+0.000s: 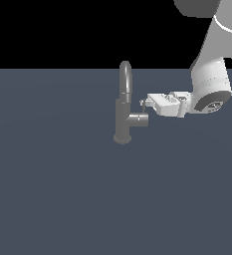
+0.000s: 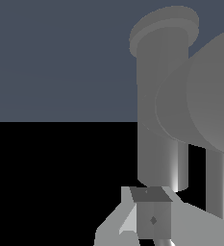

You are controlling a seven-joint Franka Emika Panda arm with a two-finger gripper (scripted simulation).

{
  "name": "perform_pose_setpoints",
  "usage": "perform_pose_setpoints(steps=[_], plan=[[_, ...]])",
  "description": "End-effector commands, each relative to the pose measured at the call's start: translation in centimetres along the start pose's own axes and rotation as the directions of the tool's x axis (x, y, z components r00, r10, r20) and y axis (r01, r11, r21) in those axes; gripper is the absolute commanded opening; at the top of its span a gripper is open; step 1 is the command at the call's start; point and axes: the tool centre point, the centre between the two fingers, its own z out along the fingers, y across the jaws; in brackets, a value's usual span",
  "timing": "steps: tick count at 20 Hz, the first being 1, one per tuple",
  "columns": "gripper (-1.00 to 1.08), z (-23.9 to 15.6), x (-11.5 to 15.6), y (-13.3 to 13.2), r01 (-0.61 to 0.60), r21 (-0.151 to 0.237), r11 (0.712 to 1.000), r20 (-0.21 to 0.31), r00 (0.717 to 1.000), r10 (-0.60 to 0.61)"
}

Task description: Turn on the faucet by rotating a designated handle.

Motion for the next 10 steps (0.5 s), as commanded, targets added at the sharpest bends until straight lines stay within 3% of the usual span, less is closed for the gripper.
perform_pose_setpoints(steps=[1, 10], plan=[[-1.00, 0.0, -0.1, 0.3, 0.000, 0.000, 1.000, 0.000, 1.000, 0.000], [-1.00, 0.0, -0.4, 2.0, 0.001, 0.000, 1.000, 0.000, 1.000, -0.001]])
